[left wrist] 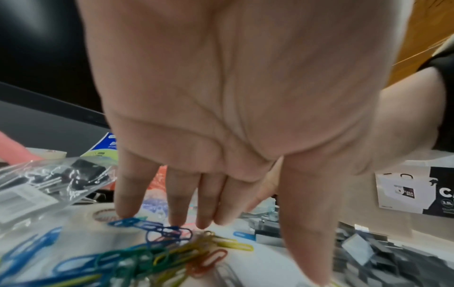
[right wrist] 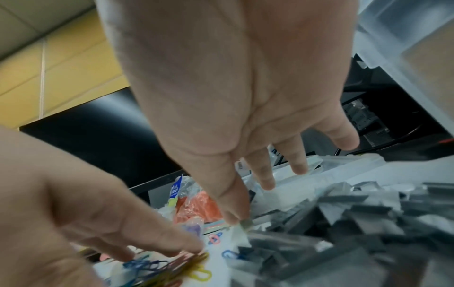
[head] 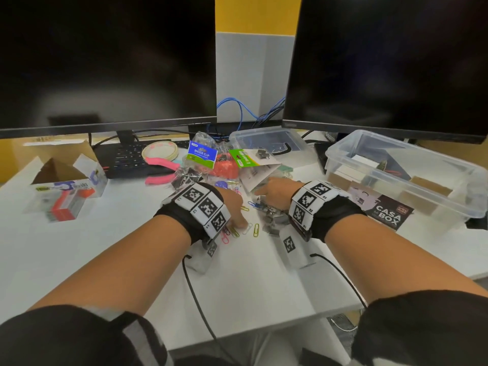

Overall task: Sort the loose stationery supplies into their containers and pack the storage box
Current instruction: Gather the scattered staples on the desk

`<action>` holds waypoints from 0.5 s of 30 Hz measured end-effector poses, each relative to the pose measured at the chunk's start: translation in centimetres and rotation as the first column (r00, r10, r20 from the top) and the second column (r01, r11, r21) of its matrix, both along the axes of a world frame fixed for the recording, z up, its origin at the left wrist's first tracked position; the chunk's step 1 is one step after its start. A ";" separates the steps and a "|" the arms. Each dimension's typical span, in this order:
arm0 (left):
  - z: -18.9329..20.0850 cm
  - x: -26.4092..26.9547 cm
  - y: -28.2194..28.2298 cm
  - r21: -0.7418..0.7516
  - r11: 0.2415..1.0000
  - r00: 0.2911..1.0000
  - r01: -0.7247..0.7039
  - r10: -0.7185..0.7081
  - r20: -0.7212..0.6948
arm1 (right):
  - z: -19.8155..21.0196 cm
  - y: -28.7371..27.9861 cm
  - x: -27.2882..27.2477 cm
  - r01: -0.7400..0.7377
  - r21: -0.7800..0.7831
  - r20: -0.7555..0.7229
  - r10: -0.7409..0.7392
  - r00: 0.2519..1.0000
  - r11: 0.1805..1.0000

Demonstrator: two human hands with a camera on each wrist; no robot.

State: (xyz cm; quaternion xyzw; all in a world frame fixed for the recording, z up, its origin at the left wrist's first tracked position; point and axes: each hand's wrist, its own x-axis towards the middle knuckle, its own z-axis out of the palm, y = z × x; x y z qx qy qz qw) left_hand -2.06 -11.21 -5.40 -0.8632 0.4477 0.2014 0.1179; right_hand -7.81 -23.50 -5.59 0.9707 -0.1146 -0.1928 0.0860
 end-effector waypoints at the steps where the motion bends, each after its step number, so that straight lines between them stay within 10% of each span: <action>1: 0.1 -0.2 -0.1 -0.003 1.000 1.000 0.005 -0.005 0.000 | 0.0 0.3 0.0 -0.011 0.012 -0.004 0.011 1.000 1.000; 15: -1.4 -1.1 0.0 0.008 0.999 0.995 -0.033 0.032 0.092 | 0.5 0.1 -2.2 0.018 0.118 0.040 -0.023 0.999 0.993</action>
